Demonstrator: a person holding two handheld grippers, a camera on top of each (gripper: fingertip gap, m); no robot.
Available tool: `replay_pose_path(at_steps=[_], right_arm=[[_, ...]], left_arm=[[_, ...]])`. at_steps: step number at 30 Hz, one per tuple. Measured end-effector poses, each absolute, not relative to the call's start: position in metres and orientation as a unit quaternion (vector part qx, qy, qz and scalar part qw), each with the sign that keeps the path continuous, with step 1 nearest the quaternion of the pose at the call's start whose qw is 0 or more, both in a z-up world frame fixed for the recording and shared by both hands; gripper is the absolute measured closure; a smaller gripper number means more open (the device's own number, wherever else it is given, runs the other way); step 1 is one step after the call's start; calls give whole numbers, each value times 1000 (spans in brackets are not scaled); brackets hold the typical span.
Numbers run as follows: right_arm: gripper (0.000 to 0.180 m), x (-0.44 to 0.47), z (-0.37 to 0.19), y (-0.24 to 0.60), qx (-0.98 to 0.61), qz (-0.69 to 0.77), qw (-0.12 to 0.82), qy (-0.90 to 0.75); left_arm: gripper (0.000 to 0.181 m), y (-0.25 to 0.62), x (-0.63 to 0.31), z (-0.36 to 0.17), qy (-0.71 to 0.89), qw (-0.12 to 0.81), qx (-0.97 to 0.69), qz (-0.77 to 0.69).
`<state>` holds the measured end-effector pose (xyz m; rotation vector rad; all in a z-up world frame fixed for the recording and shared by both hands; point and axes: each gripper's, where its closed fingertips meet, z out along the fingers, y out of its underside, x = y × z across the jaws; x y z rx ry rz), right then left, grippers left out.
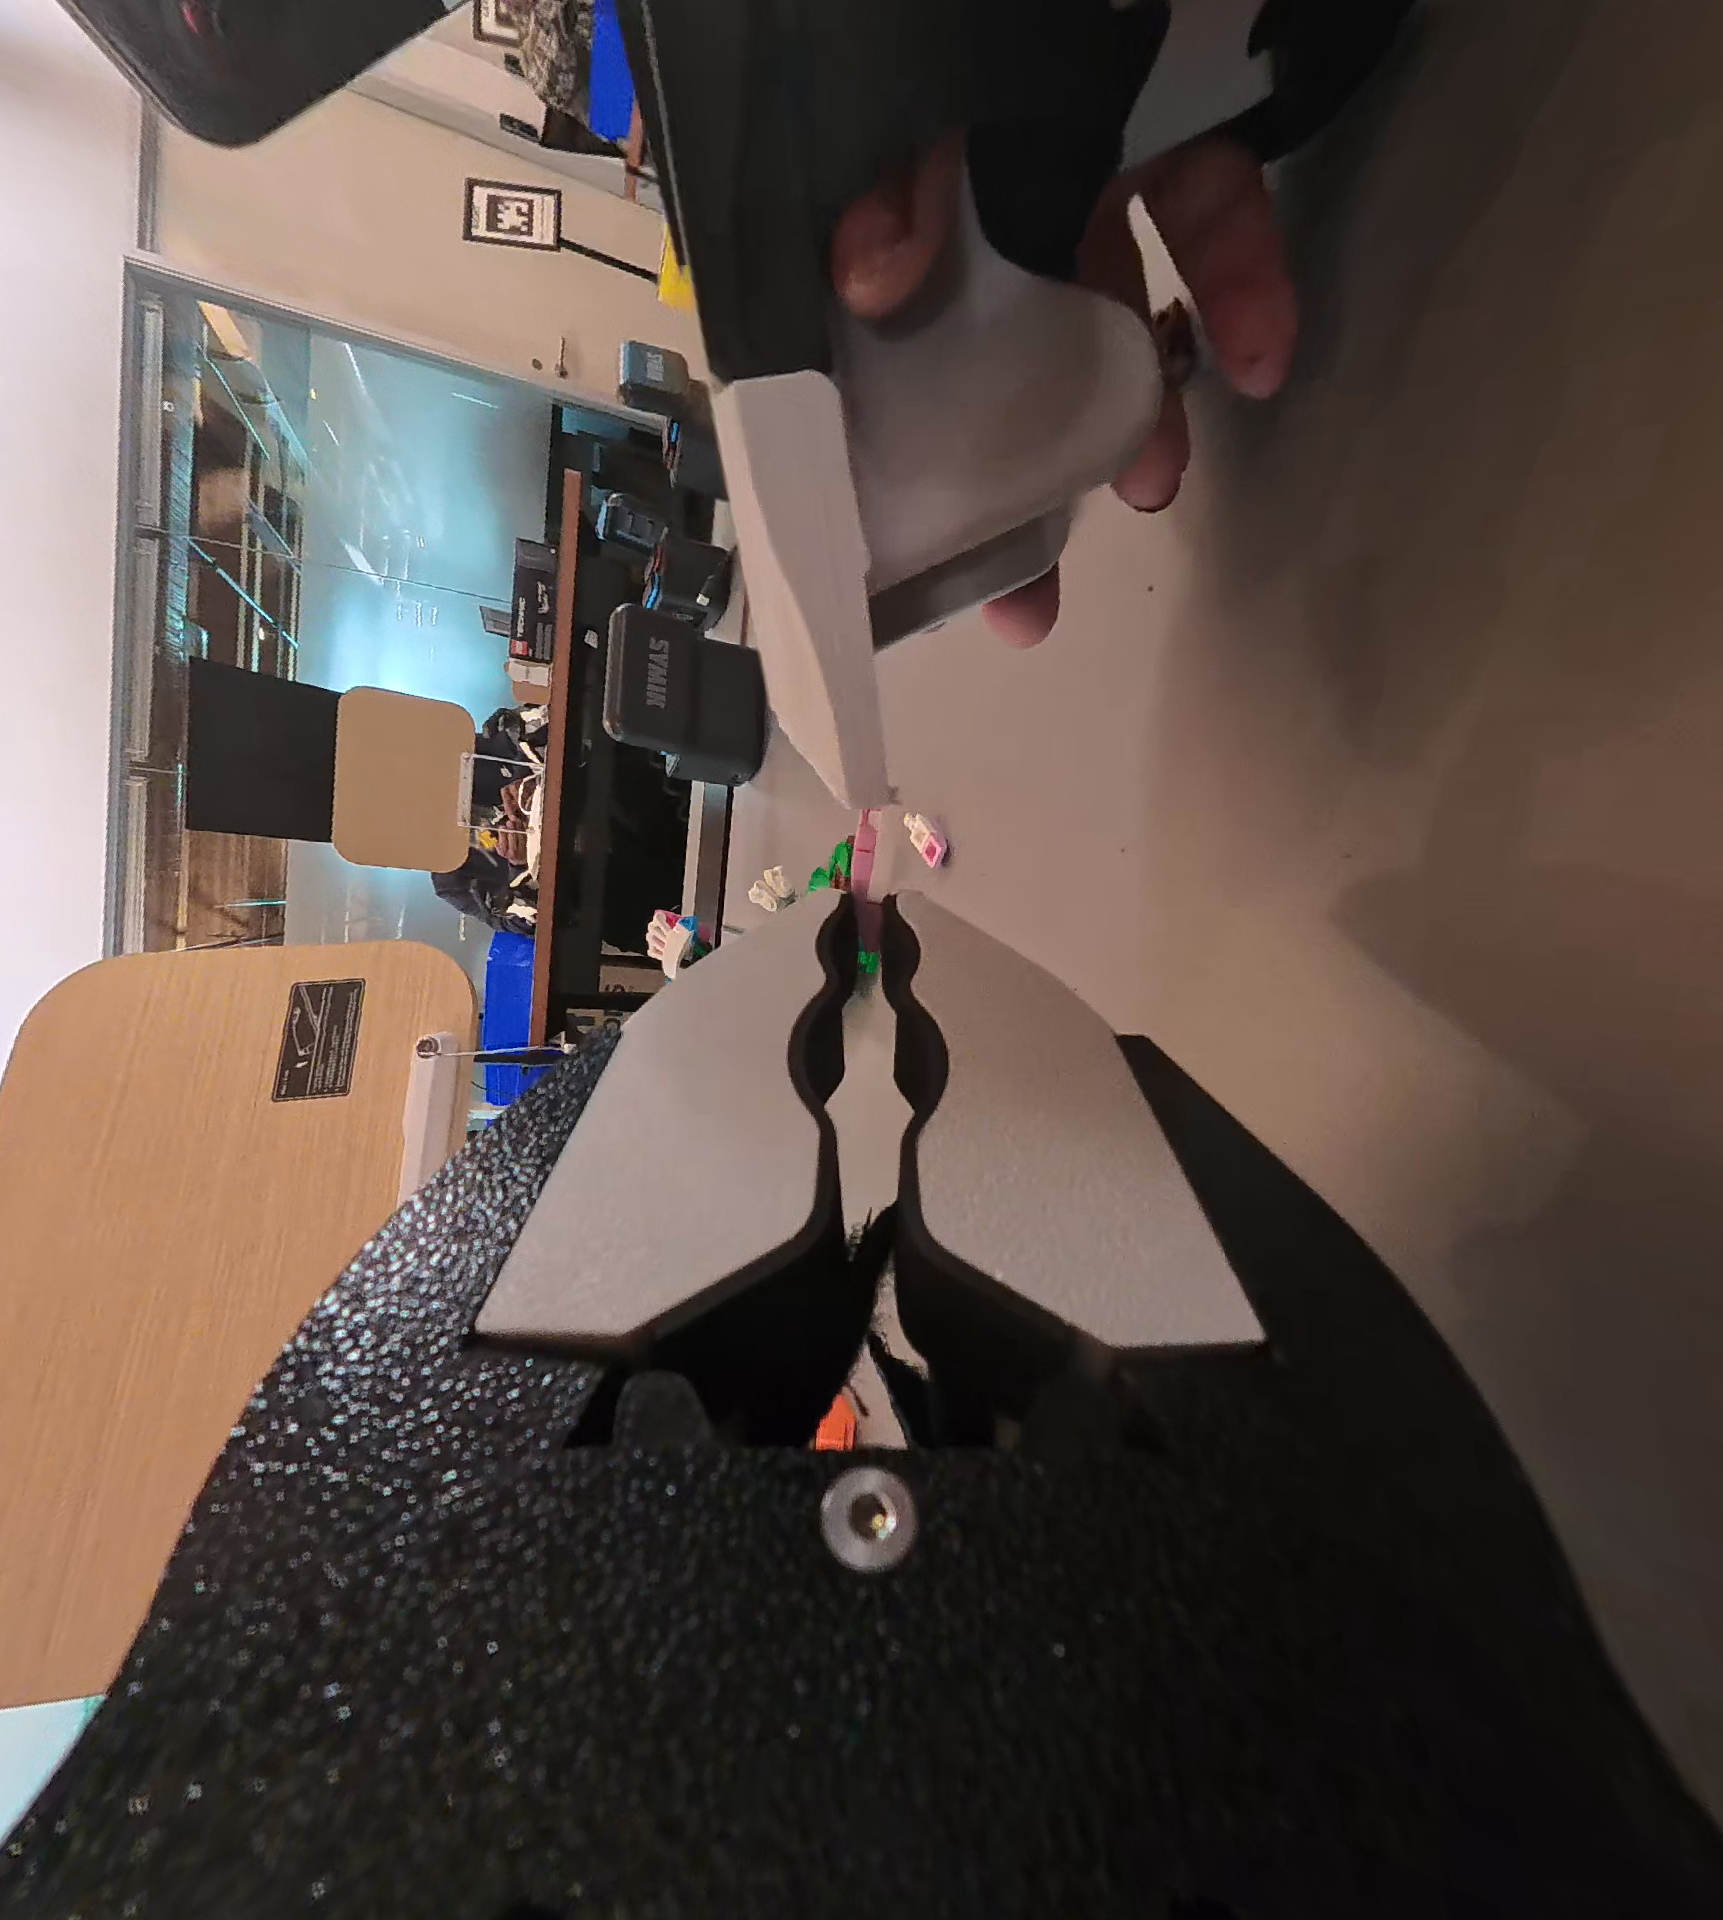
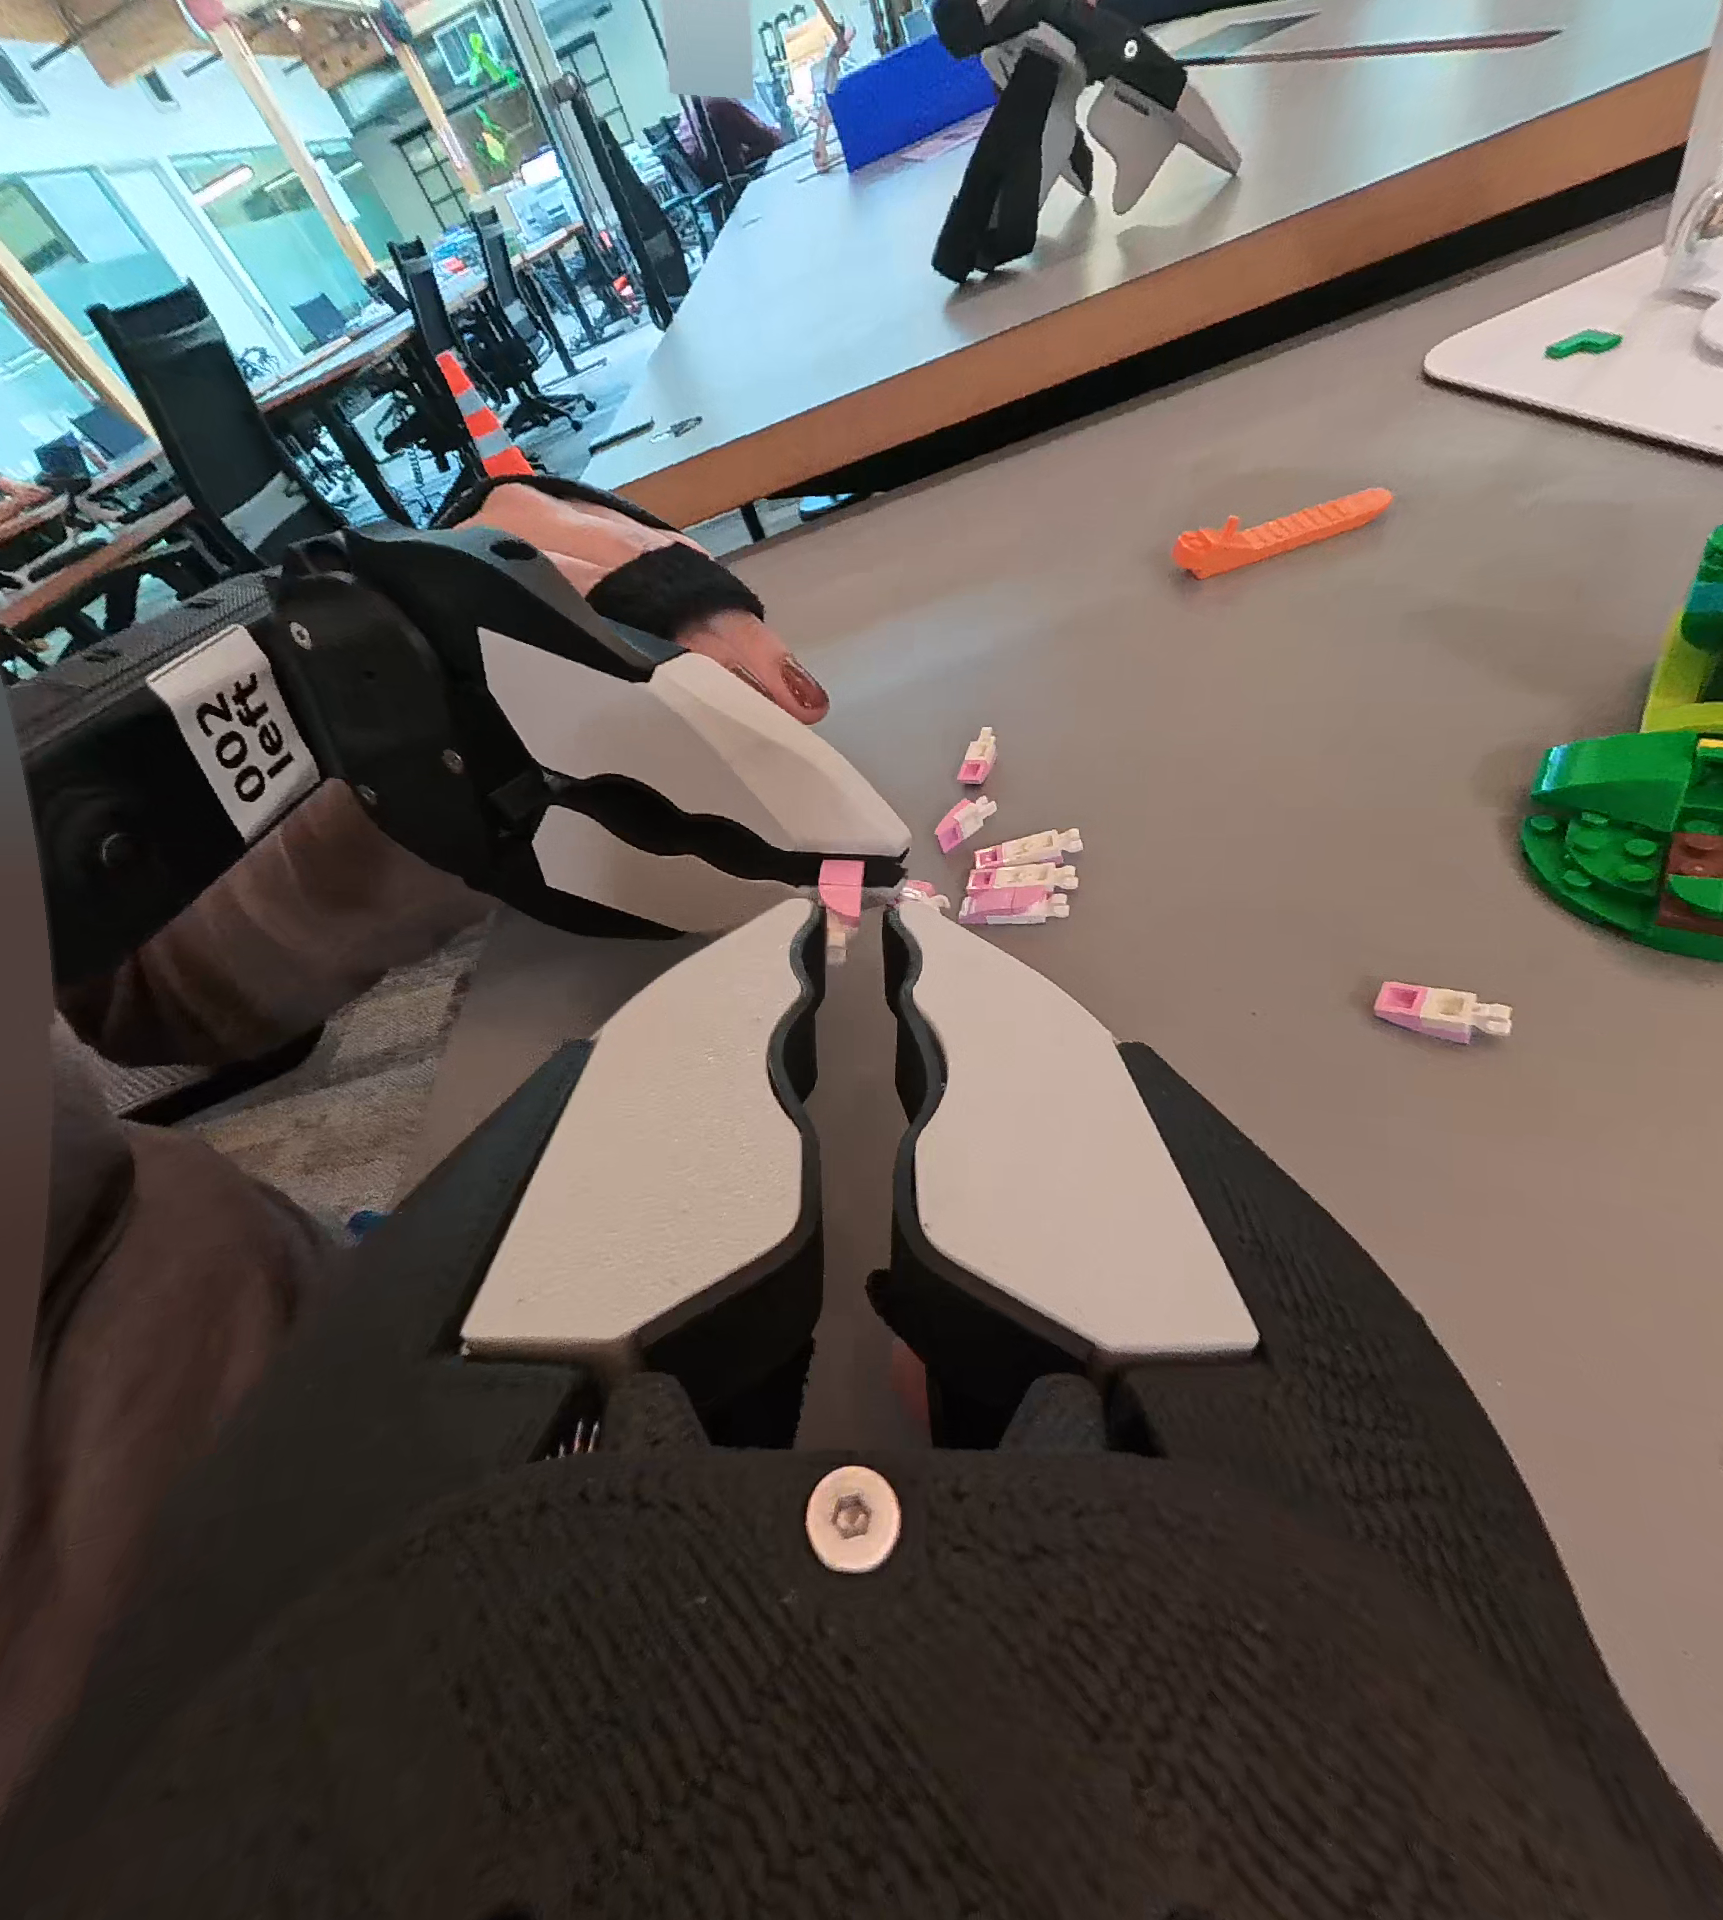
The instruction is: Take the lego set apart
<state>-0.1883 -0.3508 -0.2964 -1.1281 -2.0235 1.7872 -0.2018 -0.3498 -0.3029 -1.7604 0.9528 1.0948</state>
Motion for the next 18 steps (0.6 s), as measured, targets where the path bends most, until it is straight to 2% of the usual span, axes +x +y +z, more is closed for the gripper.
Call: replay_pose_path(at_steps=[5, 18], right_arm=[[176, -188, -297, -353, -380, 605, 114, -690], [173, -188, -296, -356, -368, 602, 131, -696]], left_arm=[[177, -349, -202, -303, 384, 409, -696, 449], [177, -347, -199, -300, 380, 415, -691, 454]])
